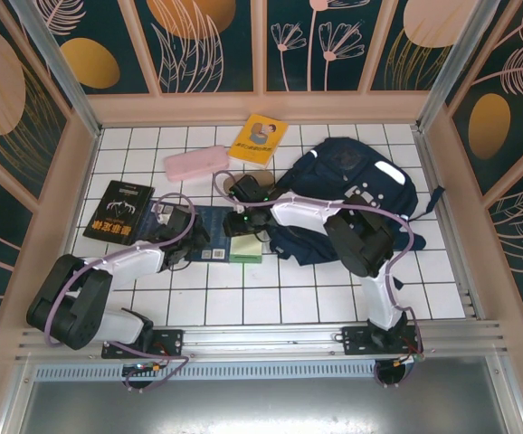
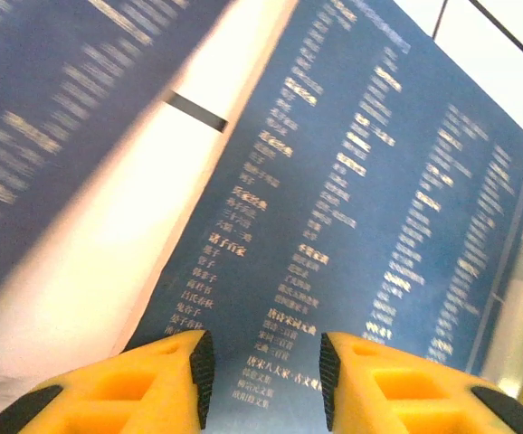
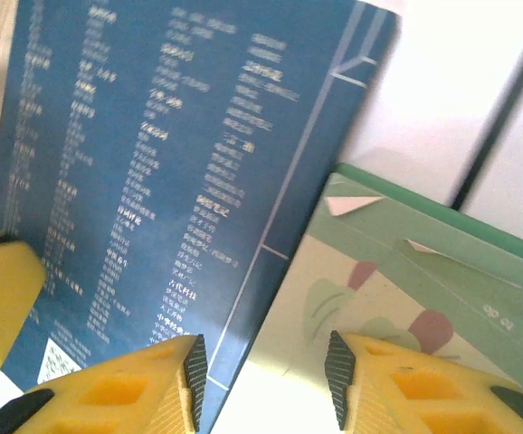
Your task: Pack the student bag
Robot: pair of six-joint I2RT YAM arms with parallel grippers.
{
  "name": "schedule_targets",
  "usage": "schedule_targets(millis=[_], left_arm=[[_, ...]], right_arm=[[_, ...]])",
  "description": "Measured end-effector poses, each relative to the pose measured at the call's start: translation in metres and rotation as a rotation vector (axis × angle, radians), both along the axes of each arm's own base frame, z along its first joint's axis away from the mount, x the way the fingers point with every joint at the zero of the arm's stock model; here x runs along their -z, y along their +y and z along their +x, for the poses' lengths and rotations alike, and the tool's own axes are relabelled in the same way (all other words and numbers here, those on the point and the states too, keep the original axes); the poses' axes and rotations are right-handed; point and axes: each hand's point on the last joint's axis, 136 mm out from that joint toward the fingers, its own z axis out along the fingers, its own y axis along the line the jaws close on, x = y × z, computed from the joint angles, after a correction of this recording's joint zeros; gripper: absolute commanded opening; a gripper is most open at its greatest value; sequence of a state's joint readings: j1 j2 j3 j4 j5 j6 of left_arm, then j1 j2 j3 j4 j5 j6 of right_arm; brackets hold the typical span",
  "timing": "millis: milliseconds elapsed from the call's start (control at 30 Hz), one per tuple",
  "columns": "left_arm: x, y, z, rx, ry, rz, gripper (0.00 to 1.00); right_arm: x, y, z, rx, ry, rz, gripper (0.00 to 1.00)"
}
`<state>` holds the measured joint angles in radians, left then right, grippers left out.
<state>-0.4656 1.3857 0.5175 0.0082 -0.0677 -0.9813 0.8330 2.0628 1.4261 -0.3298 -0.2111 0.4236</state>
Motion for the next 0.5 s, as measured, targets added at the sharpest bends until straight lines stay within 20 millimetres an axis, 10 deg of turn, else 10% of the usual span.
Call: schedule_targets(millis=[500], left_arm=[[-0.029, -0.01, 0.003, 0.034, 0.006, -0.001, 0.43]], right_arm=[[-0.027, 0.01, 0.014, 0.049, 0.019, 0.055, 0.45]])
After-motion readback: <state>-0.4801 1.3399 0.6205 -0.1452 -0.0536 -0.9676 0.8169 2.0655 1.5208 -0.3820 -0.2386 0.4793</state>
